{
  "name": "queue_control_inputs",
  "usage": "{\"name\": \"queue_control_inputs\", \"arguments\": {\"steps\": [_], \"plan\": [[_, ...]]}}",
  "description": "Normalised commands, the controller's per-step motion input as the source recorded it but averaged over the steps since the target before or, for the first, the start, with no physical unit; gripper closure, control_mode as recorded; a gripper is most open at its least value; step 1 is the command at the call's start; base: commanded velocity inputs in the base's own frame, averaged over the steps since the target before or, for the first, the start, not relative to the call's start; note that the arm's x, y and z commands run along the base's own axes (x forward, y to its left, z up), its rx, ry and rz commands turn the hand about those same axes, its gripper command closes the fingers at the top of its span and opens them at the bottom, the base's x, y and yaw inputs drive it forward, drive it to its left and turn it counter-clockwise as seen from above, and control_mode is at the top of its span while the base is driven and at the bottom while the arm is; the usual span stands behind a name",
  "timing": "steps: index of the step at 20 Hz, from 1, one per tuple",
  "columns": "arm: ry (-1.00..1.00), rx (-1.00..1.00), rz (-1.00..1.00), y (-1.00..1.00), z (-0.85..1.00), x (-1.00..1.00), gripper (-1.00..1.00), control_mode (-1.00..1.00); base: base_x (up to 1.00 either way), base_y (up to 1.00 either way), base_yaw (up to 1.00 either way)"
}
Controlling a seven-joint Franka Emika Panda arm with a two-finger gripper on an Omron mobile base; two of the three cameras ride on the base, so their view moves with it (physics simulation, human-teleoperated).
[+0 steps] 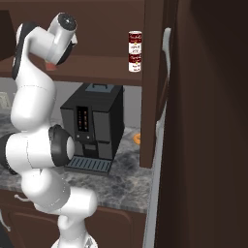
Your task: Stack two cans on top of the other two cans in the cabinet.
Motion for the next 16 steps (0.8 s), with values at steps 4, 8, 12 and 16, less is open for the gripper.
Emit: {"name": "queue_control_inputs", "arguments": {"steps": [4,8,12,16], "plan": [[0.0,0.0,0.0,-0.09,0.0,-0.02,-1.0,-1.0,0.0,0.0,0.0],[0.0,0.0,0.0,-0.12,0.0,-0.11,-1.0,-1.0,0.0,0.0,0.0],[0.0,0.0,0.0,-0.2,0.0,-0.24,-1.0,-1.0,0.0,0.0,0.0],[0.0,0.0,-0.06,-0.18,-0.03,-0.57,-1.0,-1.0,0.0,0.0,0.0]]}}
